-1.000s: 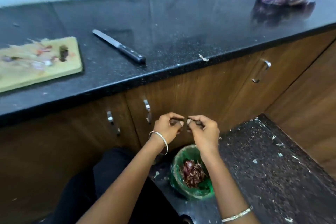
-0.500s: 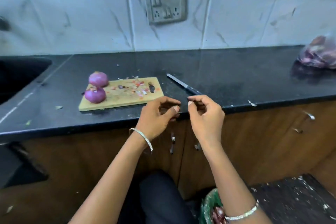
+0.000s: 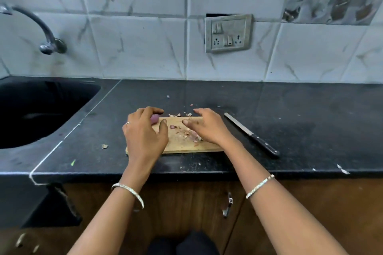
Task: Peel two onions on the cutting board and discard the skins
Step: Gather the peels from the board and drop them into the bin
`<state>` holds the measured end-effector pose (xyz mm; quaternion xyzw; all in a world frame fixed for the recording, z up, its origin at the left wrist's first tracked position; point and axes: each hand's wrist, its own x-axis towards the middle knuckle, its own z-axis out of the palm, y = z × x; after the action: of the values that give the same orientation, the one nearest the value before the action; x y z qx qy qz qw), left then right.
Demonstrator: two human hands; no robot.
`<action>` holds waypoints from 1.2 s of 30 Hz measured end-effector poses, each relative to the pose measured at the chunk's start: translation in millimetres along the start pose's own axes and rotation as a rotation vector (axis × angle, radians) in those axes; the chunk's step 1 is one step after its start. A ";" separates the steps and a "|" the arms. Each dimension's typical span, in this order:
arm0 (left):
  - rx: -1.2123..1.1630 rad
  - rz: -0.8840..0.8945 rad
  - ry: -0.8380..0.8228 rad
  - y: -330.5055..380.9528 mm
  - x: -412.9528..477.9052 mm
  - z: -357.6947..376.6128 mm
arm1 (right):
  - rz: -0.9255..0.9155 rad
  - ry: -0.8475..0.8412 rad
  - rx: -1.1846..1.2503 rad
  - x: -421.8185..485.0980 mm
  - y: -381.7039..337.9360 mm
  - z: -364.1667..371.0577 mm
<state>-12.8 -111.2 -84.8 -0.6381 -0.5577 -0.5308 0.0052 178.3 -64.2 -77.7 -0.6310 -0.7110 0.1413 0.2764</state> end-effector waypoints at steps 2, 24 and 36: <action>0.042 0.003 -0.013 -11.5 3.1 0.5 | -0.008 -0.100 -0.077 21.0 -3.0 10.6; 0.084 -0.047 -0.076 -52.6 11.7 13.4 | -0.009 -0.031 -0.045 76.2 -3.4 -0.3; 0.223 -0.149 -0.128 -60.0 16.9 23.0 | -0.191 -0.267 -0.210 99.1 -41.0 48.7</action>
<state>-43.6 -62.8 -118.4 -0.6230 -0.6582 -0.4226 0.0010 111.8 33.0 -73.1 -0.5617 -0.8088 0.1217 0.1244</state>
